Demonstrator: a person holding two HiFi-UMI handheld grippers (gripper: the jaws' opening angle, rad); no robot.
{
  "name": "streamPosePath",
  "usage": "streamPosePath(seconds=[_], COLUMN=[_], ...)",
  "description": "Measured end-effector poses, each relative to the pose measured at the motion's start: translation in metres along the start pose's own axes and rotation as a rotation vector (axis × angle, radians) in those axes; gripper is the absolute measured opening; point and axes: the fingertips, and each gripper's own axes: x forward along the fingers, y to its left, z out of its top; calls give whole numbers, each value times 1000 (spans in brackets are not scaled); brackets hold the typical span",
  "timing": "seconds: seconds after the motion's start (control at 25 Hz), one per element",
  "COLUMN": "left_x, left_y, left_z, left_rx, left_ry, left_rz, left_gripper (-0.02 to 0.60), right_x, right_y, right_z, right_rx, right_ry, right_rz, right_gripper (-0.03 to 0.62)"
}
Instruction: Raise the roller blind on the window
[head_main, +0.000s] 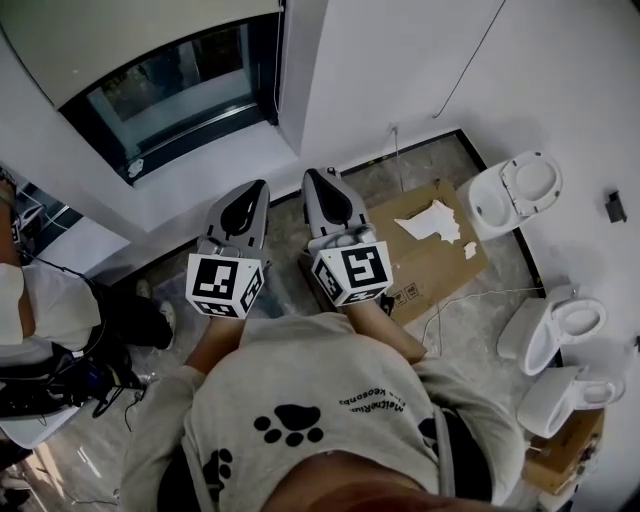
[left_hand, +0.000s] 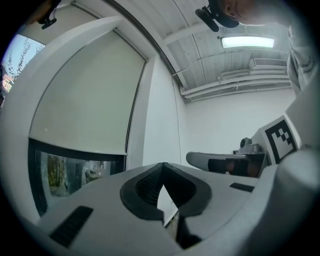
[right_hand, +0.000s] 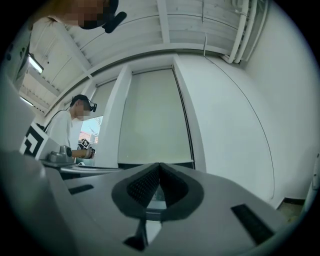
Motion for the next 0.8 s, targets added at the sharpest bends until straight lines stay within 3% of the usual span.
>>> streamPosePath(seconds=[0.48,0.8], left_x=[94,131], left_y=[104,143], left_z=[8,2], left_rx=[-9,-18], left_ry=[-3,2], left_rz=[-118,-194], left_gripper=[9,9], right_x=[133,177], right_y=[-28,-39], right_z=[-10,-30], right_rx=[-27,-28], right_ry=[24,58], right_rz=[-88,-185], right_gripper=[11,11])
